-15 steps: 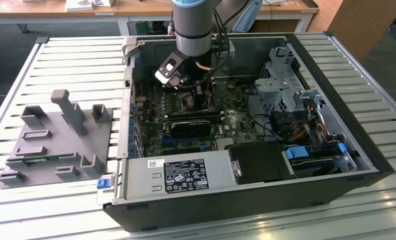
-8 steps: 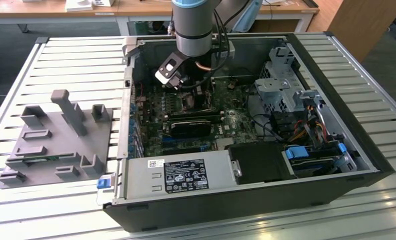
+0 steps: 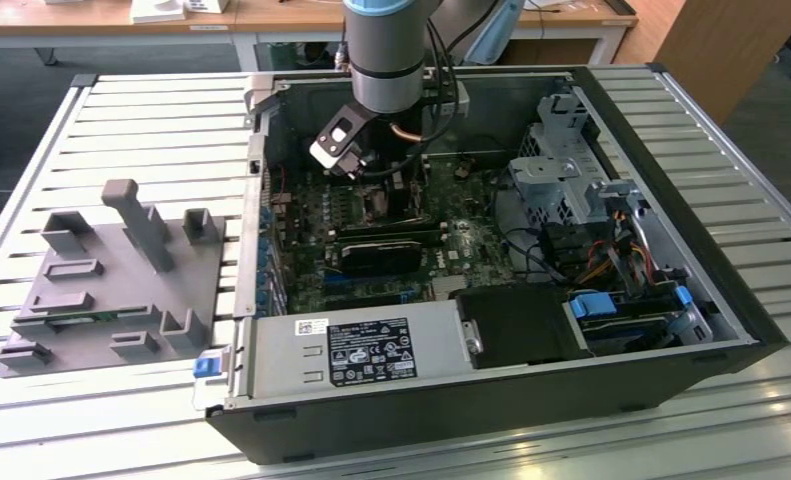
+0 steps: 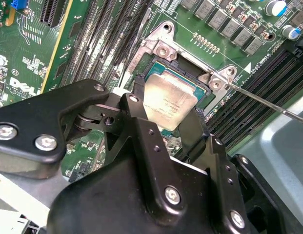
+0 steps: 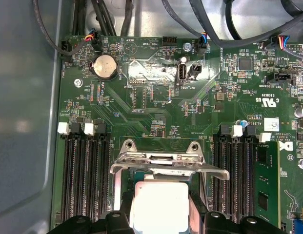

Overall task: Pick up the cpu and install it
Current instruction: 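Place the cpu into insertion slot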

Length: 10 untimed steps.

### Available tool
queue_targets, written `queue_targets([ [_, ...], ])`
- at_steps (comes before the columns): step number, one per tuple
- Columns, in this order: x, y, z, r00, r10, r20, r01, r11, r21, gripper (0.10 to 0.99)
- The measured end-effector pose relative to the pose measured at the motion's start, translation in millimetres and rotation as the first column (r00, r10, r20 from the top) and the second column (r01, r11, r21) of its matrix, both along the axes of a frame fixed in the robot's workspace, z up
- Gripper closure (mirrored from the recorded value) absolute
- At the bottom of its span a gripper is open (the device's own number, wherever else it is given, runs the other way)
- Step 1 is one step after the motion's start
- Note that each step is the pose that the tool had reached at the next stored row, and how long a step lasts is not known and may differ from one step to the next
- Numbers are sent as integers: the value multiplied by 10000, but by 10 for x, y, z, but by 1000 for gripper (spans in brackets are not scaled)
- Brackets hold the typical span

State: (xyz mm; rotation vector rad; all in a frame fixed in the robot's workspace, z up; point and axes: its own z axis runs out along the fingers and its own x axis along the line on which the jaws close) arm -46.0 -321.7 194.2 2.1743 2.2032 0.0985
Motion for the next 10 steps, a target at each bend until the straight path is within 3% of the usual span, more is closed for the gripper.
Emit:
queue_targets([
  [10,1,1,-2,10000,0,5,0,10000,4,557],
])
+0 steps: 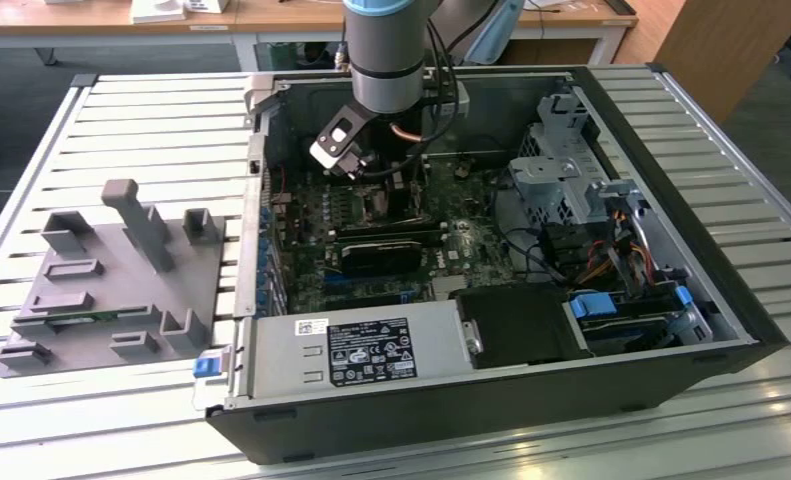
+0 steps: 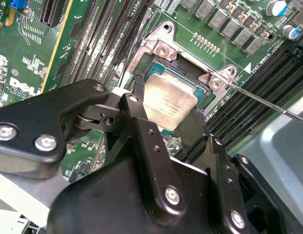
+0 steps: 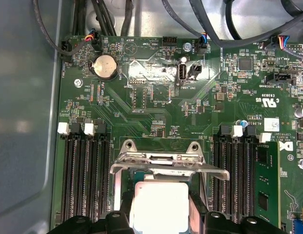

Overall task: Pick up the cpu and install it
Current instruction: 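Place the cpu into insertion slot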

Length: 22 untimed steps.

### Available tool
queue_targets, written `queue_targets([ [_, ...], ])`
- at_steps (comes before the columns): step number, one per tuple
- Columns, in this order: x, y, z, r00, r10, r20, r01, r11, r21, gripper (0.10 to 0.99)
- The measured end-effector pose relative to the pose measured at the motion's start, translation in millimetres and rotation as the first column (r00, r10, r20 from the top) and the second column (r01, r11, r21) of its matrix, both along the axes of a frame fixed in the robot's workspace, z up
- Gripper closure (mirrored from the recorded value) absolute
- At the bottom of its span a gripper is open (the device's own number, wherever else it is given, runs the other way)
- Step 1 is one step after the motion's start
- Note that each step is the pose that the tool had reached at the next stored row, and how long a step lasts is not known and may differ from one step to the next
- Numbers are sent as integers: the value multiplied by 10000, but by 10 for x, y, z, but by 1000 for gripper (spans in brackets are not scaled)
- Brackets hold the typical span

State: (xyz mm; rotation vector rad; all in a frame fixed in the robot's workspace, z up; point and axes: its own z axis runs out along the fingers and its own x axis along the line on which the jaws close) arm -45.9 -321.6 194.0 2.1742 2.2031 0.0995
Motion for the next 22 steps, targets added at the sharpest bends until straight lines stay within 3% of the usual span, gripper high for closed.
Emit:
queue_targets([
  [2,0,0,0,10000,0,-1,0,10000,-1,541],
  [3,0,0,0,10000,0,-2,0,10000,-1,478],
  [9,-1,-1,12,10000,0,-5,0,10000,-6,478],
  [14,0,-1,92,10000,0,-27,0,10000,-4,478],
  [16,2,-1,110,10000,0,-46,0,10000,-4,498],
  [18,5,0,119,10000,1,-65,-1,10000,-2,616],
  [19,8,0,123,10000,0,-81,0,10000,-3,616],
  [21,11,-1,132,9999,0,-108,0,10000,-4,733],
  [22,12,-1,137,9999,0,-119,0,10000,-4,733],
])
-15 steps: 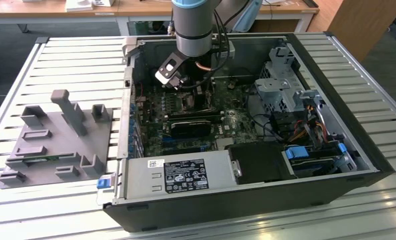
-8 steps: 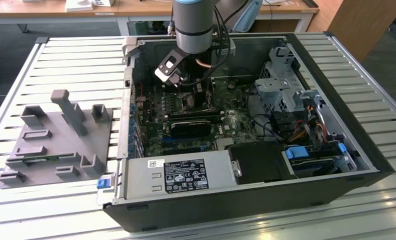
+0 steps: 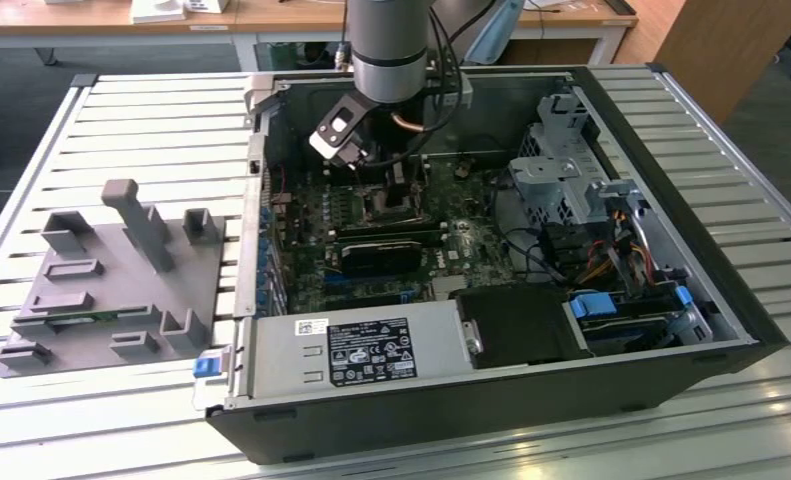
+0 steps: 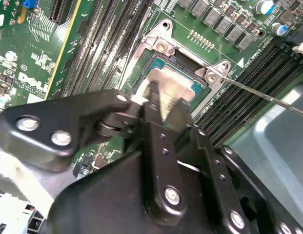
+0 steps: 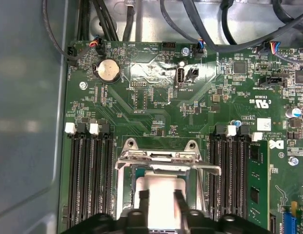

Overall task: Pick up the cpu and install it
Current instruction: 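Place the cpu into insertion slot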

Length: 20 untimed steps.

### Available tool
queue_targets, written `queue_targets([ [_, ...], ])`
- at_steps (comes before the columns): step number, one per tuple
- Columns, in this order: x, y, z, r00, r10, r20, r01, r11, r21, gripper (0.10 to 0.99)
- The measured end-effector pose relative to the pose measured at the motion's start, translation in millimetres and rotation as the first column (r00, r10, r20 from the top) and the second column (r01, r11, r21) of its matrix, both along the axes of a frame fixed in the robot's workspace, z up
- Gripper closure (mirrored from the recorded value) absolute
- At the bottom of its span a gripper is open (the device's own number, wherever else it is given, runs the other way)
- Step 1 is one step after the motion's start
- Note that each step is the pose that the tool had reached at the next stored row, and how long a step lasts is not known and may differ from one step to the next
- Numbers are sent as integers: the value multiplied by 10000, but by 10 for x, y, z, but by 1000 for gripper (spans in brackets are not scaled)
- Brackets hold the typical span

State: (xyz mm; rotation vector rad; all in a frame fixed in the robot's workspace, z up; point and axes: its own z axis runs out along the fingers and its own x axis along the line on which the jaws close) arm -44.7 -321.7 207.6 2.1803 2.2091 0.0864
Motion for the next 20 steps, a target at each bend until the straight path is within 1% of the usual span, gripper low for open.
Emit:
queue_targets([
  [2,3,0,5,10000,0,-21,0,10000,2,851],
  [3,5,1,5,10000,0,-28,0,10000,4,851],
  [4,6,0,7,10000,0,-37,0,10000,3,910],
  [5,8,0,9,10000,0,-46,0,10000,1,910],
  [6,9,0,10,10000,1,-54,-1,10000,1,969],
  [11,14,0,13,10000,1,-79,-1,10000,0,980],
  [20,14,0,38,10000,0,-85,0,10000,-1,980],
])
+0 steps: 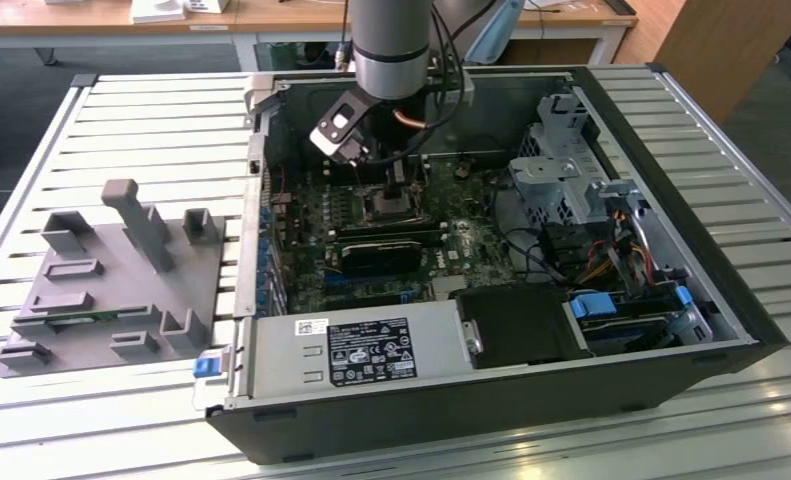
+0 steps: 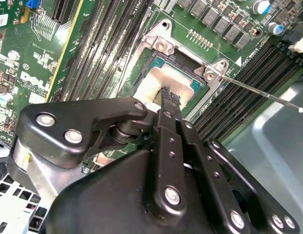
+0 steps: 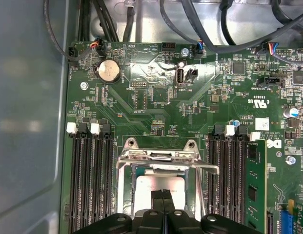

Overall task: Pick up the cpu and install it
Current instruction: 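Place the cpu into insertion slot, then close the cpu cover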

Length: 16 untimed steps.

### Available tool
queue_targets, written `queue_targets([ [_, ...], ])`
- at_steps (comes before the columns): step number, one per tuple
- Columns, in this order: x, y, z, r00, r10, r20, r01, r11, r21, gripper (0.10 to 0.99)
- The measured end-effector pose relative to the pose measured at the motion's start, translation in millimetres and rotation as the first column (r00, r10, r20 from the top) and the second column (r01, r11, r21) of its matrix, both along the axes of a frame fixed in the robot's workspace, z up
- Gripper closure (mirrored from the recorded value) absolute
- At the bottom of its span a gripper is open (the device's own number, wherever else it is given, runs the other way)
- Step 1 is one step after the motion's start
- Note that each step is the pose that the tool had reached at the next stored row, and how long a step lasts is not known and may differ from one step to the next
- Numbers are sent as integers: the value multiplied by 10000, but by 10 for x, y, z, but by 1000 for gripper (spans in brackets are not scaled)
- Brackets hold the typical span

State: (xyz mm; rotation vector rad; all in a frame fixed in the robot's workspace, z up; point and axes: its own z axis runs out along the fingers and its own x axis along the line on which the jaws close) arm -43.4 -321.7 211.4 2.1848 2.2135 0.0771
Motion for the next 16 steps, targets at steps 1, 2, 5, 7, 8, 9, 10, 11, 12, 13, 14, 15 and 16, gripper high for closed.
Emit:
queue_targets([
  [1,0,0,5,10000,0,0,0,10000,0,980],
  [2,0,0,9,10000,0,0,0,10000,1,980],
  [5,0,0,16,10000,0,-1,0,10000,1,980],
  [7,0,0,20,10000,0,-2,0,10000,1,980],
  [8,0,0,23,10000,0,-5,0,10000,0,980],
  [9,0,0,24,10000,0,-4,0,10000,2,980],
  [10,1,0,25,10000,0,-5,0,10000,3,980],
  [11,1,0,28,10000,1,-10,-1,10000,0,980],
  [12,1,0,28,10000,1,-9,-1,10000,2,980],
  [13,1,0,29,10000,0,-10,0,10000,2,980],
  [14,0,-1,36,10000,0,-16,0,10000,-3,980],
  [15,1,0,40,10000,-1,-18,1,10000,-2,980],
  [16,1,0,42,10000,-1,-18,1,10000,1,980],
])
